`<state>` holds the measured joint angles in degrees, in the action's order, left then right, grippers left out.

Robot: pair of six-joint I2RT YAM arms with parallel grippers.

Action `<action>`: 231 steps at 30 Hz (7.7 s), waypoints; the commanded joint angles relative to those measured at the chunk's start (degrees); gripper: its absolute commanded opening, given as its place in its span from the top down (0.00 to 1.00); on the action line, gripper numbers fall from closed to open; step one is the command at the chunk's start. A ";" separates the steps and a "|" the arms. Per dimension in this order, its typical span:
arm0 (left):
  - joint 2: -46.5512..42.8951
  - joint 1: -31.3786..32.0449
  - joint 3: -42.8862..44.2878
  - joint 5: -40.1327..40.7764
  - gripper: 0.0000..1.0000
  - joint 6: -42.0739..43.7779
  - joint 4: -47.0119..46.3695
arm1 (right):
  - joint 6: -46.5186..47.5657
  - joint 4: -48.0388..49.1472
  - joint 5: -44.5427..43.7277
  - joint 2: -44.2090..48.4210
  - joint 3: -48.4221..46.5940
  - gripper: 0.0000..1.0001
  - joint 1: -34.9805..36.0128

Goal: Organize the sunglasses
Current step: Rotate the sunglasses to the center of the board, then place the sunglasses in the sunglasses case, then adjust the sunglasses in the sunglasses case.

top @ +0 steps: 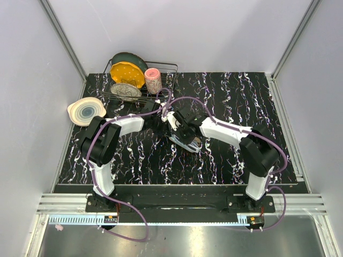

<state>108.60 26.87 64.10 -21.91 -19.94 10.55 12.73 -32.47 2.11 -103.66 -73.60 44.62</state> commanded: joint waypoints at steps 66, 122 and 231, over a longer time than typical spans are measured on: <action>-17.98 -0.59 -7.14 27.72 0.57 -12.48 -1.76 | -0.95 7.60 16.52 -4.71 -0.40 1.00 -4.98; -11.30 6.09 -18.84 14.09 0.95 -30.33 -20.49 | -32.68 9.18 9.84 -5.33 -5.59 1.00 -5.42; -8.40 6.17 -16.02 11.54 1.00 -31.82 -18.81 | -32.07 -3.04 -7.03 -8.23 -6.55 0.42 -3.49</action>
<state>99.20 33.06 46.92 -9.45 -52.10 -8.34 -20.62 -29.74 0.03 -109.58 -78.96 40.88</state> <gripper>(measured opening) 0.122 0.576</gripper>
